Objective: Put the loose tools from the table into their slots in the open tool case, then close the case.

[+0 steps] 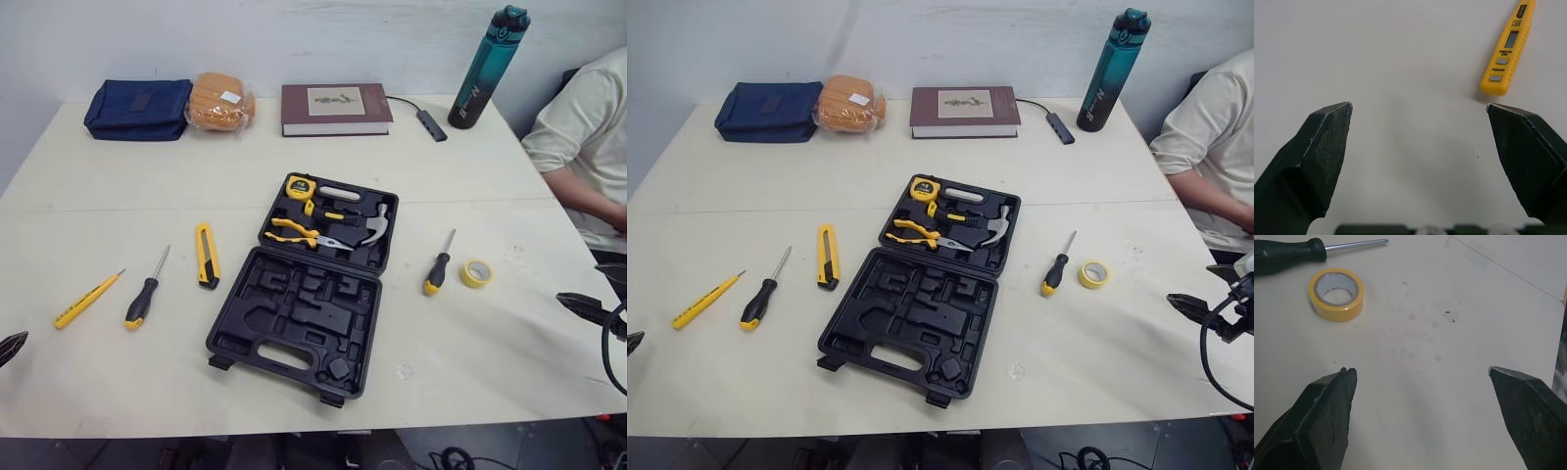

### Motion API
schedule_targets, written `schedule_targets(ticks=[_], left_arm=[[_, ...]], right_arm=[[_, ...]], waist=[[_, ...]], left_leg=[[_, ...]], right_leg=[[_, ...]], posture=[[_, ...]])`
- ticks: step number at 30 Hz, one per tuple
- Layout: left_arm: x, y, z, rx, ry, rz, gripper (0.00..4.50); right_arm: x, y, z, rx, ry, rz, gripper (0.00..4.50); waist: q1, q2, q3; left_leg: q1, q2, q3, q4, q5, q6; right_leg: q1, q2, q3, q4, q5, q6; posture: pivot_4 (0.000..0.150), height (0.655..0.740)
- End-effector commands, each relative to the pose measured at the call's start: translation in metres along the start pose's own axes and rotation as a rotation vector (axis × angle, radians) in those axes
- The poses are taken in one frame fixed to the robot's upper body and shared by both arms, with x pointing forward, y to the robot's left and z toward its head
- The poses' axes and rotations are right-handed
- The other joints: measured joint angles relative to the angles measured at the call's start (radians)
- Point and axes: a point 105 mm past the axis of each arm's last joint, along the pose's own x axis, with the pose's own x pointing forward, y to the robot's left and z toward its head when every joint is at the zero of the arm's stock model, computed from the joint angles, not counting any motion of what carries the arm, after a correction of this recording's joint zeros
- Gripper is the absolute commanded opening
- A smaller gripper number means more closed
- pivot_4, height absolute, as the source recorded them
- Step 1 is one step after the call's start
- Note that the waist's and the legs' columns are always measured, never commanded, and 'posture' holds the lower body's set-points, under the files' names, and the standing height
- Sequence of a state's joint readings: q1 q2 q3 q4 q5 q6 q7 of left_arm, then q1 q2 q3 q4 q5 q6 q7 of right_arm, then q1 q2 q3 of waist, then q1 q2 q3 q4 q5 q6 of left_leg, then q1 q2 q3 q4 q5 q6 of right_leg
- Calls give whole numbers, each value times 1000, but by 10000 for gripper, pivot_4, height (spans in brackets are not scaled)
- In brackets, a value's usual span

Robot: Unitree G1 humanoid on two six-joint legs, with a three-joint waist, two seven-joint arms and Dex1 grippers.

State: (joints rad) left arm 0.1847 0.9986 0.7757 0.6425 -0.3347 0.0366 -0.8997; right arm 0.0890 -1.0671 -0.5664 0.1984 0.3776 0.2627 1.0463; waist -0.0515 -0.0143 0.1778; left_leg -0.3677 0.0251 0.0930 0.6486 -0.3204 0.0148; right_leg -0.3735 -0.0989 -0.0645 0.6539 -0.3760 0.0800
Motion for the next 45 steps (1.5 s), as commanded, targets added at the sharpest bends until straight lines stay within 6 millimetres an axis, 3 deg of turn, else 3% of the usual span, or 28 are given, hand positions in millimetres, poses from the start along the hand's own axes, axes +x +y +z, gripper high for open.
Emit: schedule_targets(ticks=[1, 6, 9, 13, 18, 23, 25, 27, 30, 35, 36, 38, 45], left_arm=[[-2, 4, 10, 19, -20, 3, 44473], [10, -10, 32, 57, -66, -79, 44473], [21, -31, 49, 96, -90, -167, 44473], [49, -82, 90, 215, -148, -346, 44473], [73, -141, 120, 340, -168, -522, 44473], [103, -180, 138, 422, -188, -600, 44473], [114, -191, 144, 436, -191, -617, 44473], [125, -200, 150, 447, -195, -619, 45000], [139, -212, 154, 468, -192, -649, 36912], [156, -230, 160, 475, -205, -684, 14173], [160, -235, 161, 476, -210, -696, 8811], [167, -242, 164, 470, -215, -708, 520], [175, -268, 164, 475, -221, -782, 520]], right_arm=[[-9, -7, 11, -26, -51, -46, 45000], [-7, 6, 23, -24, -89, -21, 45000], [-1, 20, 35, -20, -126, 13, 45000], [16, 58, 52, -58, -130, 104, 45000], [36, 92, 62, -32, -130, 161, 45000], [58, 126, 69, -44, -123, 249, 45000], [67, 131, 69, -28, -112, 256, 45000], [76, 133, 69, -21, -101, 255, 39737], [85, 138, 71, -29, -96, 268, 27386], [96, 147, 73, -39, -95, 302, 2026], [99, 149, 73, -36, -95, 305, 0], [104, 152, 73, -34, -90, 312, 0], [120, 161, 75, -44, -93, 331, 0]], waist=[[0, 0, 0], [2, -1, 0], [4, -1, -1], [14, -1, -1], [23, -1, -1], [25, -1, -1], [24, -1, -1], [24, -1, -1], [24, -1, -1], [26, -2, -1], [27, -2, -1], [28, -2, 0], [24, -2, 0]], left_leg=[[0, 0, 0, 0, 0, 0], [0, 0, 0, 0, 0, 0], [0, 0, 0, 1, 0, 0], [0, 0, 0, 1, 3, -5], [-1, 0, 0, 2, 3, -5], [-2, 0, 0, 4, 4, -5], [-2, 0, 0, 5, 4, -5], [-3, 0, 0, 6, 4, -5], [-4, 1, 0, 9, 4, -5], [-6, 1, 0, 14, 3, -3], [-7, 1, 0, 15, 3, -3], [-7, 1, 0, 15, 3, -3], [-7, 1, 0, 16, 3, -3]], right_leg=[[0, 0, 0, 0, 0, 0], [0, 0, 0, 0, 0, 0], [0, 0, 0, 1, 0, 0], [0, 0, 0, 1, 0, 0], [0, 0, 1, 2, 0, 0], [0, 2, 1, 3, 0, 0], [0, 2, 2, 3, 0, 0], [-1, 3, 2, 4, 0, 0], [-1, 4, 2, 6, 0, 0], [-1, 4, 1, 6, 0, 1], [-1, 4, 1, 6, 0, 1], [-1, 4, 1, 6, 1, 2], [-1, 5, 1, 7, 1, 2]], posture=[[1500, 7400], [1500, 7400], [1500, 7400], [1500, 7400], [1500, 7400], [1500, 7400], [1500, 7400], [1500, 7400], [1500, 7400], [1500, 7400], [1500, 7400], [1500, 7400], [1500, 7400]])
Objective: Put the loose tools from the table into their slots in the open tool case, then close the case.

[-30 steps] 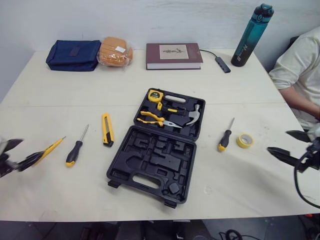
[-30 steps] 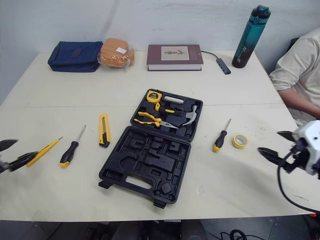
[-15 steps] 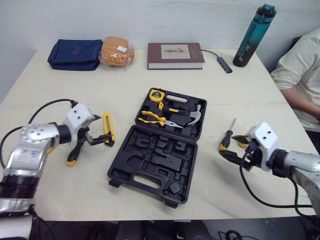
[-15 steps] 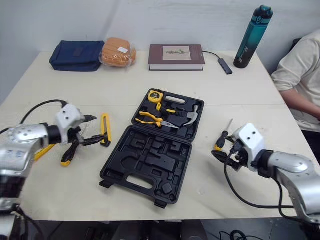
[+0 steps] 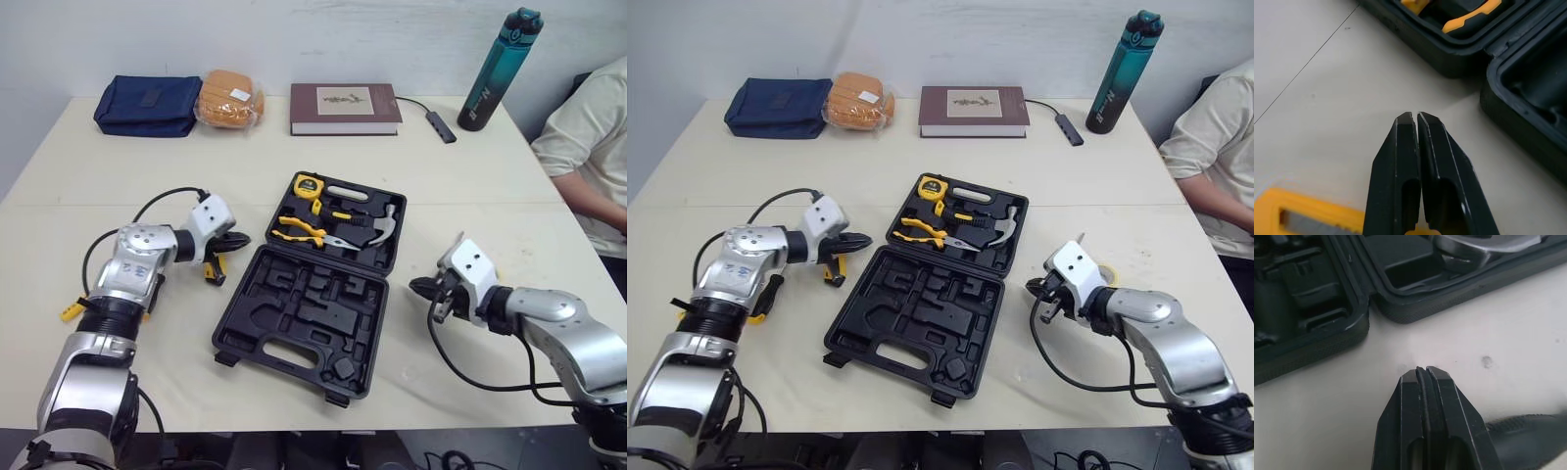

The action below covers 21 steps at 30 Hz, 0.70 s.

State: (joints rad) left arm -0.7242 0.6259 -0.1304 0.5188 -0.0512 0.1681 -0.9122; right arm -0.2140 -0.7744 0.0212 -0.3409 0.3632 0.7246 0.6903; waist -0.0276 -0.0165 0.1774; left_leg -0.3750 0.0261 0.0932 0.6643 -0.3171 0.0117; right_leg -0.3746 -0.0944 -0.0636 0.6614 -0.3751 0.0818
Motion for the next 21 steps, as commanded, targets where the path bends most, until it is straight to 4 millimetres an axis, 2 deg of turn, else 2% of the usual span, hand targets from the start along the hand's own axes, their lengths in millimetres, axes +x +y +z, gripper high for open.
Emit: schedule_targets(ticks=[1, 9, 16, 21], left_arm=[[4, 0, 8, 29, -20, -9, 520], [22, -8, 11, 7, -41, -49, 520], [29, -13, 12, 24, -30, -89, 520], [33, -24, 12, 37, -34, -139, 520]], right_arm=[[4, 0, 8, -34, -24, -3, 0], [26, 11, 16, -70, -46, 73, 0], [34, 12, 25, -145, -55, 114, 0], [36, 14, 29, -189, -54, 163, 0]], waist=[[1, 0, 0], [2, 0, 0], [2, 0, 0], [1, 0, 0]], left_leg=[[0, 0, 0, 0, 0, 0], [0, 0, 0, 1, 0, 0], [0, 0, 0, 2, 0, 0], [0, 0, 0, 2, 0, 0]], right_leg=[[0, 0, 0, 0, 0, 0], [0, 0, 0, 0, 0, 0], [0, 0, -1, 0, 0, 1], [0, 0, -1, 0, 0, 1]], posture=[[1500, 7400], [1500, 7400], [1500, 7400], [1500, 7400]])
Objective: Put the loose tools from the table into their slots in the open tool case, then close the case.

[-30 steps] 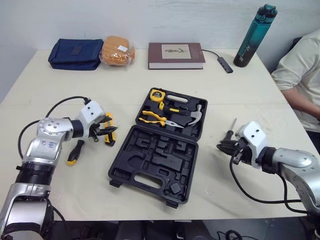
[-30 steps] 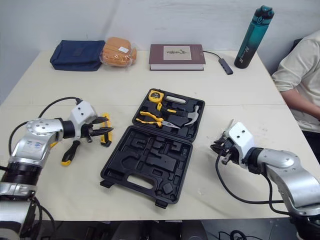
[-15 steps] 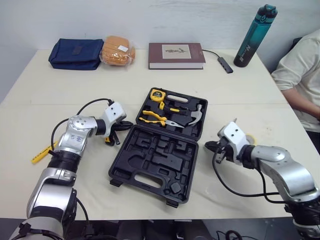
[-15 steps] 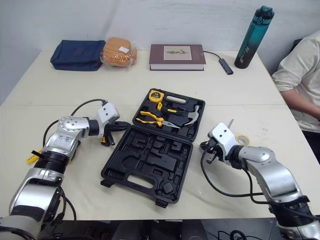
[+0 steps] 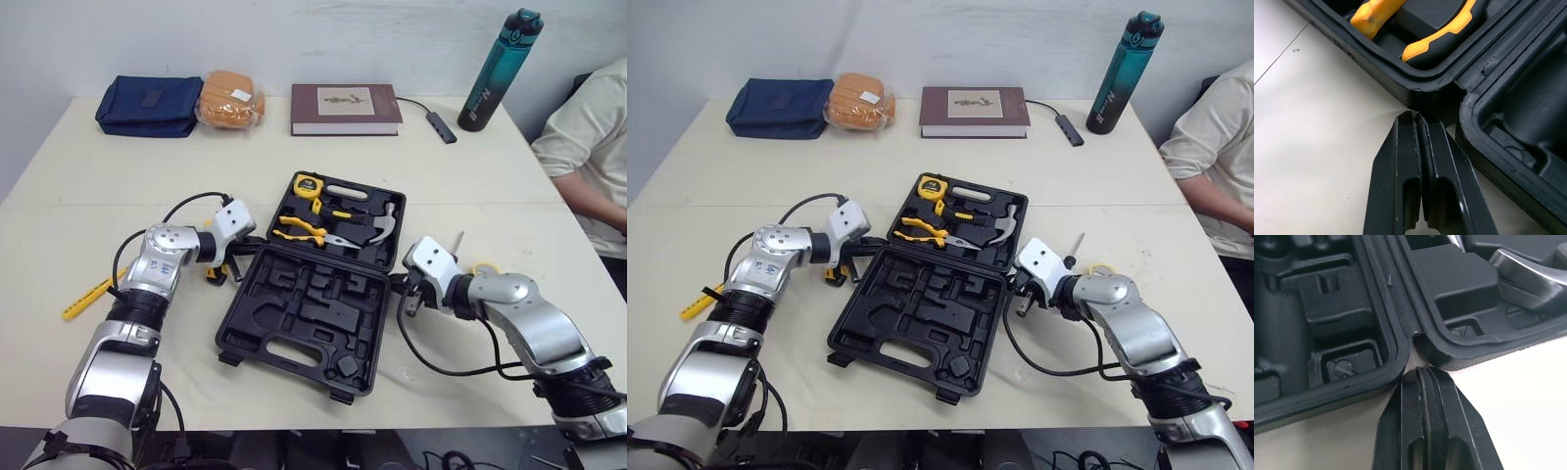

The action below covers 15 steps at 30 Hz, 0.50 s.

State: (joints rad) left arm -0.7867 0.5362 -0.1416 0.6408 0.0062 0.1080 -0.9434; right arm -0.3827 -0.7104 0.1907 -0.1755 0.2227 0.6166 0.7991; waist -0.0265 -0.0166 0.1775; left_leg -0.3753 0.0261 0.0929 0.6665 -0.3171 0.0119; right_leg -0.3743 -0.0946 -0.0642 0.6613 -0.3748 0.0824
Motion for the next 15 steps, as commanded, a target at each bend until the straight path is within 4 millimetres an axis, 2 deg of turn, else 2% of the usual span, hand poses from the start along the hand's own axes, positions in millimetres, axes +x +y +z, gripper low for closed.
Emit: schedule_targets(ticks=[1, 6, 10, 15], left_arm=[[11, -18, 8, 36, -25, -88, 520], [6, -42, 4, 40, -26, -183, 520], [-6, -66, -5, 44, -3, -257, 520], [-17, -91, -7, 36, -4, -299, 520]], right_arm=[[1, 4, 20, -79, -65, 50, 0], [0, 9, 23, -135, -61, 124, 0], [-1, 11, 25, -170, -62, 168, 0], [-1, 21, 28, -206, -75, 256, 0]], waist=[[0, 0, 0], [-2, 0, 0], [-5, 0, 0], [-4, 0, 0]], left_leg=[[0, 0, 0, 0, 0, 0], [0, 0, 0, 0, 0, 0], [0, 1, 0, 0, 0, 0], [1, 1, 0, -1, 0, 0]], right_leg=[[0, 0, 0, 0, 0, 0], [0, 0, 0, 0, 0, 0], [0, 0, 0, 0, 0, 0], [1, 0, 1, 0, 0, 0]], posture=[[1500, 7400], [1500, 7400], [1500, 7400], [1500, 7400]])
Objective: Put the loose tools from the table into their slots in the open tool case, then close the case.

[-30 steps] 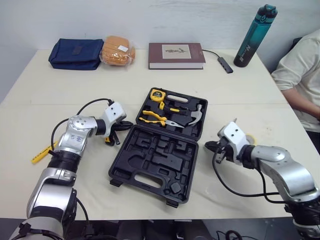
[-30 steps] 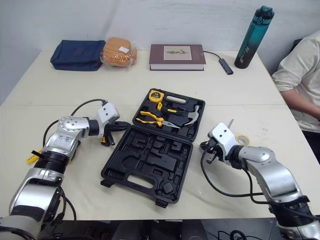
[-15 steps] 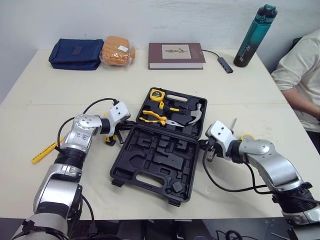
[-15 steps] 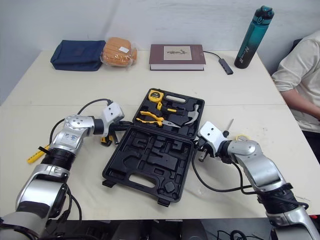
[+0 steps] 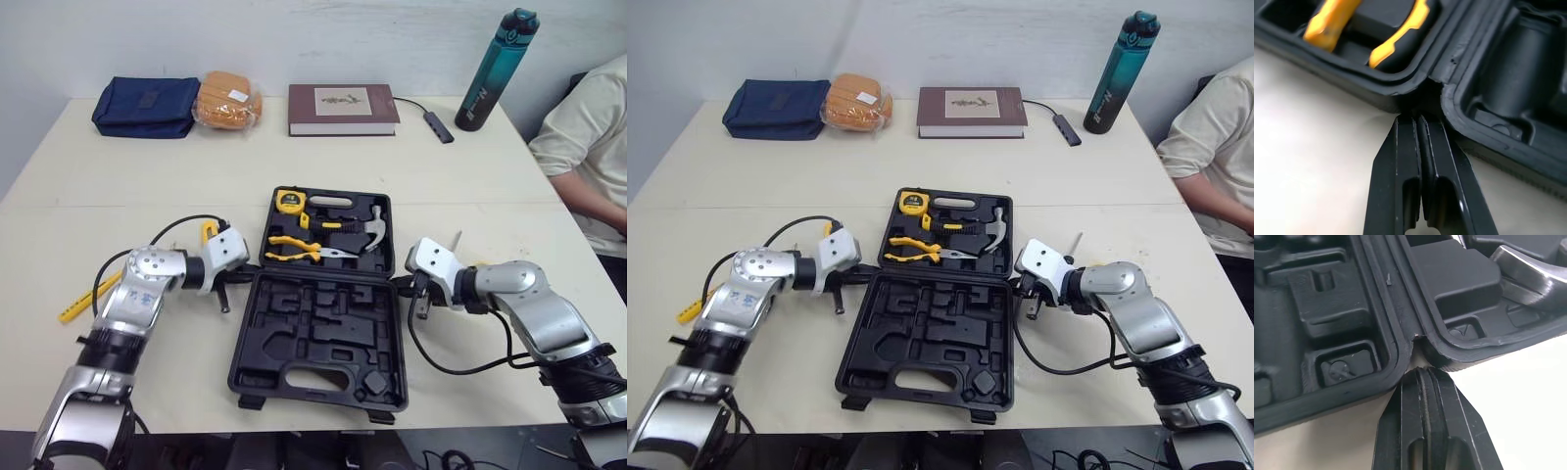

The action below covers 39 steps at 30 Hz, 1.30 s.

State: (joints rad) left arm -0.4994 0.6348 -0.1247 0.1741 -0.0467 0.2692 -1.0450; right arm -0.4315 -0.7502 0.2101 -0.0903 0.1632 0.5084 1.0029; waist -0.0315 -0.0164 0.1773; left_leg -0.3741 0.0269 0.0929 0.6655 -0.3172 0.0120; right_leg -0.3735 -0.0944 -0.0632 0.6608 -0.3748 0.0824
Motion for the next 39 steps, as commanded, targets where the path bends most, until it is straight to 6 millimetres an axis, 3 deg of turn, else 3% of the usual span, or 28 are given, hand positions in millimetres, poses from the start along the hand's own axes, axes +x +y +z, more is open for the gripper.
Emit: schedule_targets(ticks=[1, 6, 11, 19, 22, 26, 28, 29, 30, 37, 39], left_arm=[[13, -40, 6, 0, -30, -161, 520], [6, -51, -2, -43, -17, -133, 520], [-2, -47, -15, -87, 10, -58, 520], [-20, -35, -18, -116, -36, 47, 520], [-46, -37, -6, -203, -139, 60, 520], [-89, -54, 6, -311, -228, 35, 520], [-110, -59, 5, -376, -241, 59, 5559], [-123, -62, 1, -411, -241, 84, 8524], [-136, -62, -5, -445, -233, 122, 12667], [-211, -59, -48, -576, -125, 405, 44831], [-232, -60, -62, -603, -94, 482, 44831]], right_arm=[[6, 19, 31, -122, -102, 118, 0], [6, 25, 29, -135, -100, 148, 0], [3, 23, 18, -143, -65, 131, 0], [-15, 4, 4, -171, 2, 3, 0], [-39, -1, 10, -89, -45, -42, 0], [-76, 1, 14, 29, -107, -73, 0], [-94, 3, 9, 78, -107, -94, 0], [-105, 2, 6, 110, -107, -115, 6521], [-117, 0, 2, 143, -109, -146, 9678], [-178, -15, -27, 278, -63, -338, 44689], [-190, -18, -37, 305, -50, -390, 44689]], waist=[[1, 0, 0], [0, 0, 0], [0, 0, 0], [1, 0, 0], [2, 0, 0], [4, 0, 1], [4, 0, 1], [4, 0, 1], [4, 1, 1], [4, 1, 1], [2, 1, 1]], left_leg=[[0, 0, 0, 0, 0, 0], [1, 0, 0, -1, 0, 0], [2, 0, 0, -1, 0, 0], [3, 0, 0, -2, 0, 0], [2, 0, 0, -2, 0, 0], [0, 1, -1, -3, -1, 0], [1, 1, -2, -2, -1, 1], [3, 1, -3, -3, -1, 1], [5, 1, -4, -3, -2, 1], [8, 1, -5, -4, -6, 4], [8, 1, -5, -5, -8, 6]], right_leg=[[0, 0, 0, 0, 0, 0], [0, 0, 1, -1, 0, 0], [1, 0, 1, -2, 0, 0], [1, 0, 2, -2, 0, 0], [1, 0, 1, -2, 0, 0], [0, 0, 1, -2, 0, 0], [1, -1, 1, -5, 0, 0], [4, -1, 0, -6, 0, 0], [7, -1, 0, -8, 0, 0], [13, -1, -2, -14, 0, 0], [13, -1, -2, -15, 0, -1]], posture=[[1500, 7400], [1500, 7400], [1500, 7400], [1500, 7400], [1500, 7400], [1500, 7400], [1500, 7400], [1500, 7400], [1500, 7400], [1500, 7400], [1500, 7400]])
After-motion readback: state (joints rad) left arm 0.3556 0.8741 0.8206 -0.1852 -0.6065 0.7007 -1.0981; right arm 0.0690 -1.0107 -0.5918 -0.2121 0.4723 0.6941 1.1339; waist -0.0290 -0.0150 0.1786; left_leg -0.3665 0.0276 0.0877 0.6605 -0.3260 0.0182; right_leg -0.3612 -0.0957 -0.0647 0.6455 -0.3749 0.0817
